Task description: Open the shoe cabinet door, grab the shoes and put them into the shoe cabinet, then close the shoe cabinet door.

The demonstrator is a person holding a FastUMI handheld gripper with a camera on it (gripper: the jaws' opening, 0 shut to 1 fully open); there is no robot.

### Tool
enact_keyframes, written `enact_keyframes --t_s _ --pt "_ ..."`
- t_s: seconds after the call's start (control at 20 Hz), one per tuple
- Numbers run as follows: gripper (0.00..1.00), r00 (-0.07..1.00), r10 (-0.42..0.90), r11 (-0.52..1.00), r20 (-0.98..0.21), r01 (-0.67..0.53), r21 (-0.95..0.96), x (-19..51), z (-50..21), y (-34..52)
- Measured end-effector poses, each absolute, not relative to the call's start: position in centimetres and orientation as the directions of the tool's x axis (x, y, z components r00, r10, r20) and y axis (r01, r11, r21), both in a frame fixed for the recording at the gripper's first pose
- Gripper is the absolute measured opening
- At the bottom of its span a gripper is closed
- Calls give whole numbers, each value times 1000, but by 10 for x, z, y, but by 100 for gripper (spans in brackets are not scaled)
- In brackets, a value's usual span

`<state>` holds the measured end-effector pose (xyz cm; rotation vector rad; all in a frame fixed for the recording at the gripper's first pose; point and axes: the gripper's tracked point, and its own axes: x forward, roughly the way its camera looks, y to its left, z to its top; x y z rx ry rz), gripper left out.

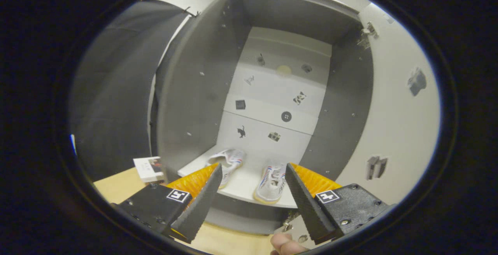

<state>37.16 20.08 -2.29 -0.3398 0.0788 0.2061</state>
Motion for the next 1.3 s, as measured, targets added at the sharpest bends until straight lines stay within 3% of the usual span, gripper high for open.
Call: enact_keyframes --t_s 0.55,0.85,1.3 --pt "100 969 227 958 -100 -241 -158 138 26 209" --pt "100 977 214 960 1 -210 -187 45 66 150" --pt "100 999 41 987 4 -40 -156 7 64 -7"
